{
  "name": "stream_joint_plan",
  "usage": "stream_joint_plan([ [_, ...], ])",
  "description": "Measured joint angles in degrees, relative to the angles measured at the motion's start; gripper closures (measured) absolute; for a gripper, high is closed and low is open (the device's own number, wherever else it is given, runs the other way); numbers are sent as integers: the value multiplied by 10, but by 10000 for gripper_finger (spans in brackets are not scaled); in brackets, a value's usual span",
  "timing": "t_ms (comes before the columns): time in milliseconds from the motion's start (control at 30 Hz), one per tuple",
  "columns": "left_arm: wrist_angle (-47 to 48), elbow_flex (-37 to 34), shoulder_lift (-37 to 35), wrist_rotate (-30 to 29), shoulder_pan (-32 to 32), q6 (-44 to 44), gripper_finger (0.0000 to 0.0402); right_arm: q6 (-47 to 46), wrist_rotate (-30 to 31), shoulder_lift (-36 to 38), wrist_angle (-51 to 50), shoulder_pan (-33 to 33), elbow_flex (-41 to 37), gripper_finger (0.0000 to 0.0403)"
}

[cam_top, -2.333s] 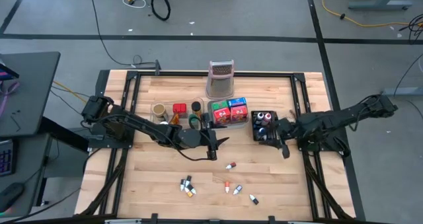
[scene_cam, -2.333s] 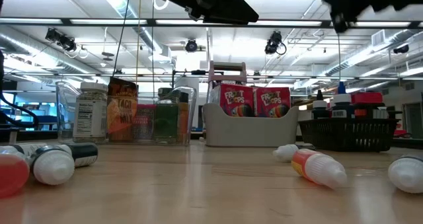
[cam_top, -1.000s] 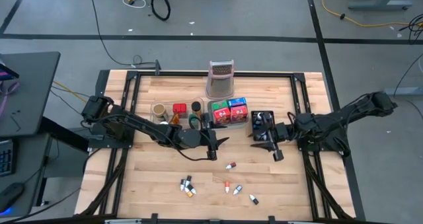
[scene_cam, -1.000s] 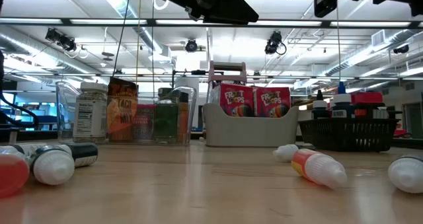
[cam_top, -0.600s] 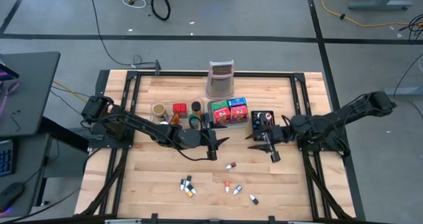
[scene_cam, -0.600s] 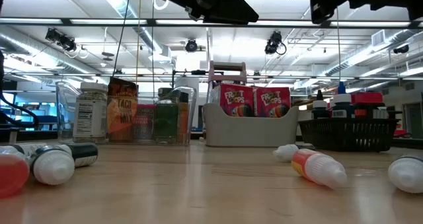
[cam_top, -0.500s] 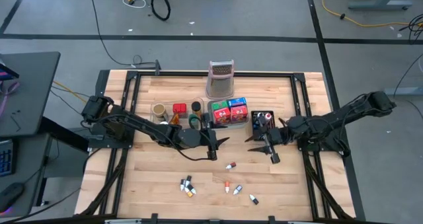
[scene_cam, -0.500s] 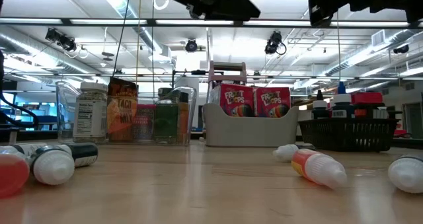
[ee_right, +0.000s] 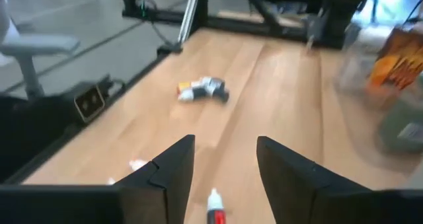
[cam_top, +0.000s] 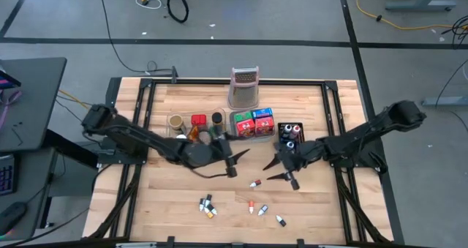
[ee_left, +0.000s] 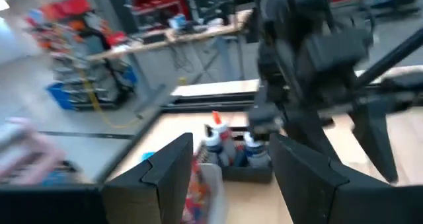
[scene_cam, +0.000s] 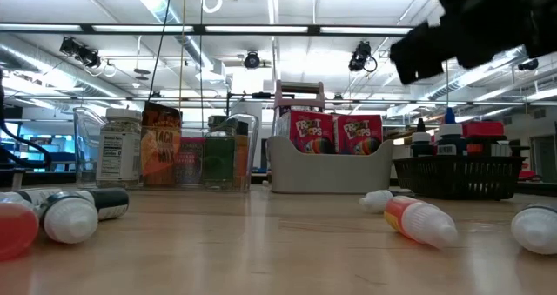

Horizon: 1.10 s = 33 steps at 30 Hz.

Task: Pick & Place Kitchen Items
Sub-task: Put the top small red food coloring bottle into the black basket

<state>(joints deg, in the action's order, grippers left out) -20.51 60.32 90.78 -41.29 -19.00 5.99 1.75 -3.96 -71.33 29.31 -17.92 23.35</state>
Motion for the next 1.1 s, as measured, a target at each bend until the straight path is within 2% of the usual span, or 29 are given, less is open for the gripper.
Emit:
stream_joint_plan([
  [100, 45, 0, -46, -63, -34, -2, 191, 0, 0, -45, 22, -8, 0, 212],
  [200, 106, 0, -94, -88, -69, -24, 191, -5, 0, -92, 41, -13, 10, 195],
  [400, 309, 0, -171, -59, -115, -93, 191, -29, 0, -187, -1, -14, 83, 170],
  [500, 344, -18, -189, -26, -125, -154, 191, -30, 8, -230, -56, -14, 127, 167],
  [633, 329, -60, -189, 24, -132, -176, 191, -43, 20, -268, -146, -13, 175, 167],
  [733, 289, -99, -185, 34, -133, -184, 191, -43, 20, -280, -189, -13, 199, 167],
  [933, 114, -180, -185, 30, -133, -137, 191, -44, 35, -296, -210, -13, 202, 168],
  [1100, 61, -210, -185, 30, -133, -134, 191, -43, 38, -310, -211, -13, 202, 192],
])
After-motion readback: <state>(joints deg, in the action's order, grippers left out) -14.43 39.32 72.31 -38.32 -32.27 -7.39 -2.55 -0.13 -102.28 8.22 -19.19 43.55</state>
